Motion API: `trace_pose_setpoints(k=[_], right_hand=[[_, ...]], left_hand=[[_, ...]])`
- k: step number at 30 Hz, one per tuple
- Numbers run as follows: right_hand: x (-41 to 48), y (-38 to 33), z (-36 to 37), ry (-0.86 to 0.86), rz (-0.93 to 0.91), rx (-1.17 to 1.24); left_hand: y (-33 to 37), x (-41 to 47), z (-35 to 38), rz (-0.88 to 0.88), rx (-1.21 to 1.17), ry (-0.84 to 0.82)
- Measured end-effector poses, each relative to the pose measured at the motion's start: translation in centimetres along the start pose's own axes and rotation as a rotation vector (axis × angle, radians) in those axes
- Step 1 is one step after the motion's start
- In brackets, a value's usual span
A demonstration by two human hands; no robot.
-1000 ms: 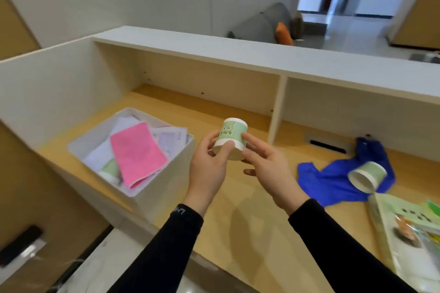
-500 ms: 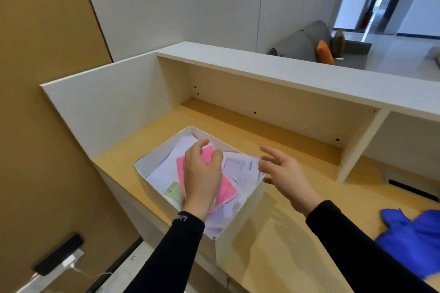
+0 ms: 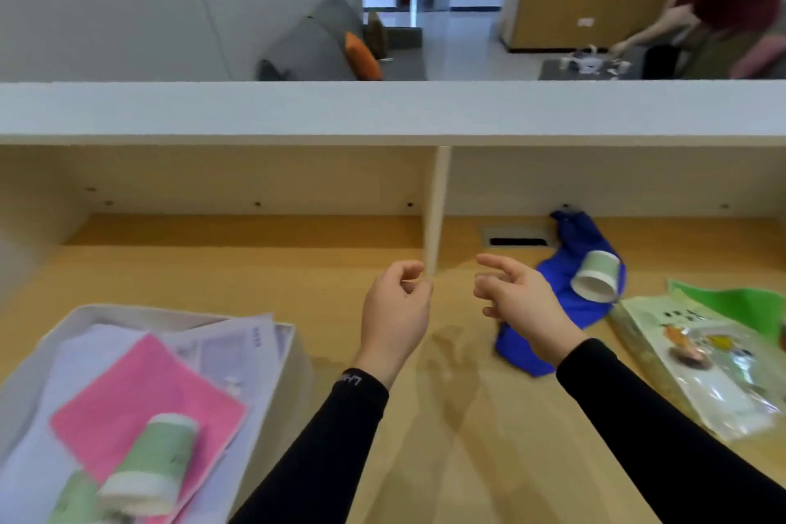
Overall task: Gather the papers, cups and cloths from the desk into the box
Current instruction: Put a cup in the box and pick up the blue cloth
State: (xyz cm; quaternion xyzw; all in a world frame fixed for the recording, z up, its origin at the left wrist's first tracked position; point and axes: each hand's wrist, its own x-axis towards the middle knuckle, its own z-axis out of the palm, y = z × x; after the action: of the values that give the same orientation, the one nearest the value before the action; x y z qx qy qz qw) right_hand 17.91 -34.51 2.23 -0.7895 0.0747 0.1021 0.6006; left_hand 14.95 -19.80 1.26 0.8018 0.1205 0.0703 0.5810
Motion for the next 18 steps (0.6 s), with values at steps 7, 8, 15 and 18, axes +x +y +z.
trace_pose_setpoints(k=[7,8,15,18], right_hand=[[4.1,4.3,-11.4,0.245,0.106,0.043],[4.9,4.8,-12.8,0.275,0.111,0.055],[10.5,7.6,-19.3,0.316,0.157,-0.034],[13.1,8.3,-19.9,0.295,0.180,-0.064]], left_hand=[[1.7,2.4,10.7,-0.073,0.095,-0.218],[2.0,2.8,12.2,-0.085,0.114,-0.243],[3.5,4.9,21.8,-0.294,-0.049,-0.423],[3.8,5.5,24.6,-0.393,-0.145,-0.501]])
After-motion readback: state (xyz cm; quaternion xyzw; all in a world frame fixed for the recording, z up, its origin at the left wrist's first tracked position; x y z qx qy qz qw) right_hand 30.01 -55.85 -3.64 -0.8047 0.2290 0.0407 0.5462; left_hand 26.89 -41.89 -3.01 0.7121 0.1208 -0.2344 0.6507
